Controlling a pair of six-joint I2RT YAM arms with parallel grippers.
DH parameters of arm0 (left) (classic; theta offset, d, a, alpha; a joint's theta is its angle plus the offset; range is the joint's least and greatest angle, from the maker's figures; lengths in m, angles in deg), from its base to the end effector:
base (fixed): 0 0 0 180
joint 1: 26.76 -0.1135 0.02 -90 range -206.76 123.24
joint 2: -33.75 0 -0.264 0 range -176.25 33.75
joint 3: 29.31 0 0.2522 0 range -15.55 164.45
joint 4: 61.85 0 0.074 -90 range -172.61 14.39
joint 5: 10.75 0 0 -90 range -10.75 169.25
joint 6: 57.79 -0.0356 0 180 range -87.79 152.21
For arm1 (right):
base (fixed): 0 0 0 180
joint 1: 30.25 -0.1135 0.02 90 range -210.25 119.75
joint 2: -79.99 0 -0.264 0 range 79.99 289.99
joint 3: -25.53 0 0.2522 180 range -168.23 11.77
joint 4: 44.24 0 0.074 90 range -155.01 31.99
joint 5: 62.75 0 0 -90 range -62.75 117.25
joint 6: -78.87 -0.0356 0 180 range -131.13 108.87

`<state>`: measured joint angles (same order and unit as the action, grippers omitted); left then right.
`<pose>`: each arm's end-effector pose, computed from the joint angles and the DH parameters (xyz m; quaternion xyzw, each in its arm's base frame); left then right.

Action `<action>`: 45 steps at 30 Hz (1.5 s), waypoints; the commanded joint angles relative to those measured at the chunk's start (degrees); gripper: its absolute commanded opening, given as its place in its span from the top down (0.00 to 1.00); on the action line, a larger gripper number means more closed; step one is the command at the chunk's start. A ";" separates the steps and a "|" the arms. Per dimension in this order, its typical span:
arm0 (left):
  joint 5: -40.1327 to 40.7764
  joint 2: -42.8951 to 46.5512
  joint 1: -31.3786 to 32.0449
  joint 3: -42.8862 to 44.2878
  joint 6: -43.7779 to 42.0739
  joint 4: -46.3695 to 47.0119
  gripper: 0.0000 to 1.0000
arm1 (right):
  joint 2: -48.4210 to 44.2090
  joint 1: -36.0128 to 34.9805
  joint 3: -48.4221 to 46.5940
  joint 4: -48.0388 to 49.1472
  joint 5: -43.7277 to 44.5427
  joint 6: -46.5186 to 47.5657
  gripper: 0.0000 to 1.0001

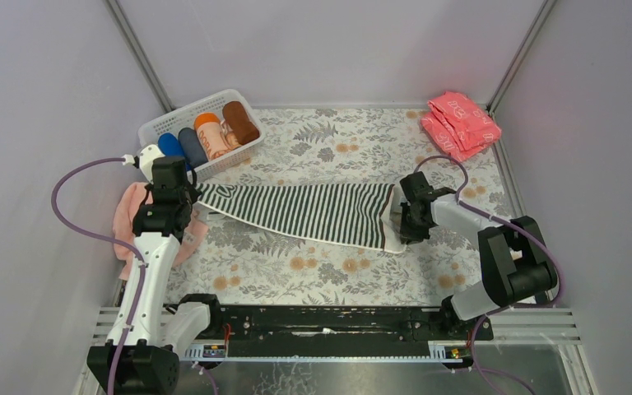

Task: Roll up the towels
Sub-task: Flatten out the towel at the center of the board.

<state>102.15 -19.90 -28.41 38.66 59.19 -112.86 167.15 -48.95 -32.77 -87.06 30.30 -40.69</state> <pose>0.1930 0.0194 0.3247 -0.3029 0.8267 0.0767 0.4679 0.2490 0.0823 0.1514 0.0976 0.9821 0.0411 0.1560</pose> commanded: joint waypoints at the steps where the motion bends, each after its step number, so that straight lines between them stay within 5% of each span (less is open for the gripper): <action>1: 0.07 0.87 -0.53 -0.42 -0.83 3.31 1.00 | 4.09 -1.46 3.75 -2.56 -1.29 -3.20 0.87; 6: -2.28 -1.08 -1.61 1.55 0.48 3.34 1.00 | -2.76 0.31 1.13 -3.06 5.43 -3.13 0.99; 10: -4.55 -4.82 -3.04 5.90 2.14 2.50 1.00 | -7.47 6.45 -8.11 -7.62 8.92 1.17 1.00; 20: -11.47 -14.31 -4.67 32.57 5.53 -4.95 1.00 | -14.36 20.60 -36.86 -17.26 5.65 9.74 1.00; 27: -15.54 -9.88 -4.68 45.07 4.43 -10.39 1.00 | -20.83 22.74 -51.58 -22.11 7.60 11.91 1.00; 37: -10.82 5.23 -4.62 46.04 4.83 -17.70 1.00 | -32.81 22.73 -58.45 -27.97 12.89 15.54 1.00; 45: -16.22 5.43 -4.67 35.74 3.66 -17.99 1.00 | -36.43 22.74 -49.30 -26.07 12.52 13.25 1.00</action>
<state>88.69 -10.76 -32.56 80.24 63.87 -129.56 128.53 -26.59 -87.10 -114.39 41.19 -27.16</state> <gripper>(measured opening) 0.023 0.011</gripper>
